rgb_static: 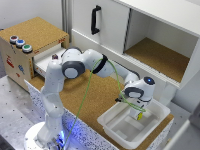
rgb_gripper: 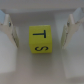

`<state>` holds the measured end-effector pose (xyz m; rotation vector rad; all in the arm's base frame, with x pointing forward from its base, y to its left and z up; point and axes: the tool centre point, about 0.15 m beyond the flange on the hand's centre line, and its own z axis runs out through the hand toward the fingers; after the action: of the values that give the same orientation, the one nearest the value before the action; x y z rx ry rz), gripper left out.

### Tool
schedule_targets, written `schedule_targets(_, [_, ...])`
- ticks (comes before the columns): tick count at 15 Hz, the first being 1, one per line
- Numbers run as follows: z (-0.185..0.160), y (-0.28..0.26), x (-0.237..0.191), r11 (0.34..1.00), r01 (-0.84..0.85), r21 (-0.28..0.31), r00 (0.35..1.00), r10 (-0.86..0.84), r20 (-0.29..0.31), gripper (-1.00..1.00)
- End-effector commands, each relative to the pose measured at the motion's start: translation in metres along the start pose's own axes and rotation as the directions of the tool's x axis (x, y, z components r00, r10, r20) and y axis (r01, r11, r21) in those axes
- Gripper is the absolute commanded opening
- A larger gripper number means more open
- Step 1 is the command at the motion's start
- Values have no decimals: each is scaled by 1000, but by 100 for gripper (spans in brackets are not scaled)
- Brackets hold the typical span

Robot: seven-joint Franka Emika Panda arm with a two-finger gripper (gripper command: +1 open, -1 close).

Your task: Move to the box, then place the yellow object

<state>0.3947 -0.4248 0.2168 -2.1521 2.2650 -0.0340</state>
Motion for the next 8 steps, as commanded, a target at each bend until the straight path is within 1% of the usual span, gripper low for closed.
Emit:
schedule_targets(1, [-34, 10, -15, 988, 41, 146, 999, -37, -36, 100])
schedule_targets(4, [-59, 6, -22, 984, 70, 164, 996, -59, -71, 100])
schedule_targets(8, [-89, 0, -47, 973, 114, 199, 991, -98, -85, 100])
